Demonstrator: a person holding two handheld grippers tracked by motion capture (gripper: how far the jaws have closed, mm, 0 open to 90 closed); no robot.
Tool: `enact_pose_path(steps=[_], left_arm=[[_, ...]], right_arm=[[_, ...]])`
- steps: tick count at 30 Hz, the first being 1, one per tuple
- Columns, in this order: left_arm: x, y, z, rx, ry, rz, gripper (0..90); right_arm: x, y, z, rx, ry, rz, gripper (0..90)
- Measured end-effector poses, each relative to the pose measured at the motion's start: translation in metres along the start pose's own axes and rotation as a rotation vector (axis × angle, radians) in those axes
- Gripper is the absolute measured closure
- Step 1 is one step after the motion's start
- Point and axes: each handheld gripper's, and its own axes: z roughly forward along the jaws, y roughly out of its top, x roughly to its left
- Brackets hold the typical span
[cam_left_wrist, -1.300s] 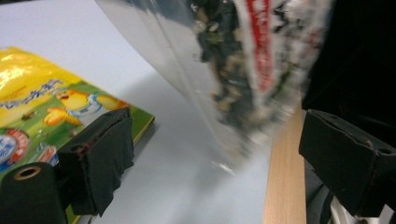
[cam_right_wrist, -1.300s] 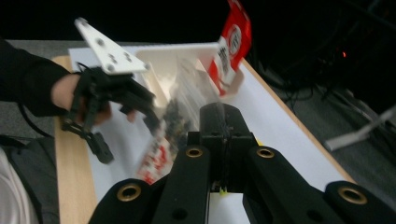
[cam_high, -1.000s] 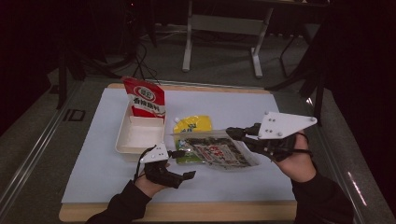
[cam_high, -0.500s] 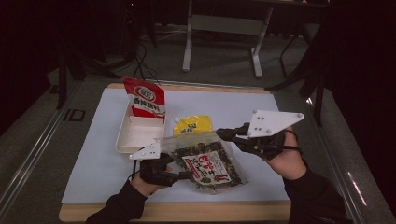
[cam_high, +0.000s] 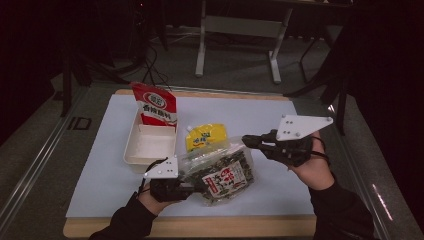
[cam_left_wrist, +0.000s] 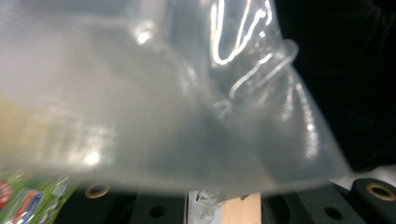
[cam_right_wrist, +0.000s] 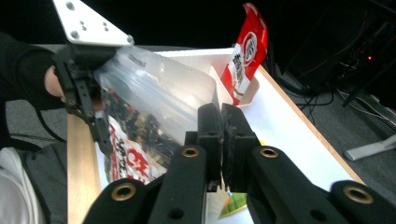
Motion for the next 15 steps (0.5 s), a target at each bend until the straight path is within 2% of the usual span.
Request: enact_pose_path(steps=[5, 6, 11, 12, 15], left_arm=[[-0.002, 0.009, -0.004, 0.019, 0.023, 0.005, 78.2], [-0.002, 0.009, -0.005, 0.016, 0.036, 0.004, 78.2], [0.003, 0.017, -0.014, 0.005, 0.071, 0.0, 78.2], [0.004, 0.019, -0.017, 0.001, 0.075, -0.006, 78.2], [0.005, 0.025, -0.024, -0.012, 0.096, 0.004, 78.2]], right_arm=[[-0.004, -0.004, -0.002, -0.024, 0.0, 0.024, 80.0], [-0.005, -0.006, -0.003, -0.038, -0.003, 0.04, 73.3], [-0.011, -0.012, -0.006, -0.058, -0.026, 0.075, 62.2], [-0.014, -0.019, -0.007, -0.066, -0.055, 0.091, 55.7], [-0.019, -0.032, -0.006, -0.072, -0.077, 0.137, 48.5]])
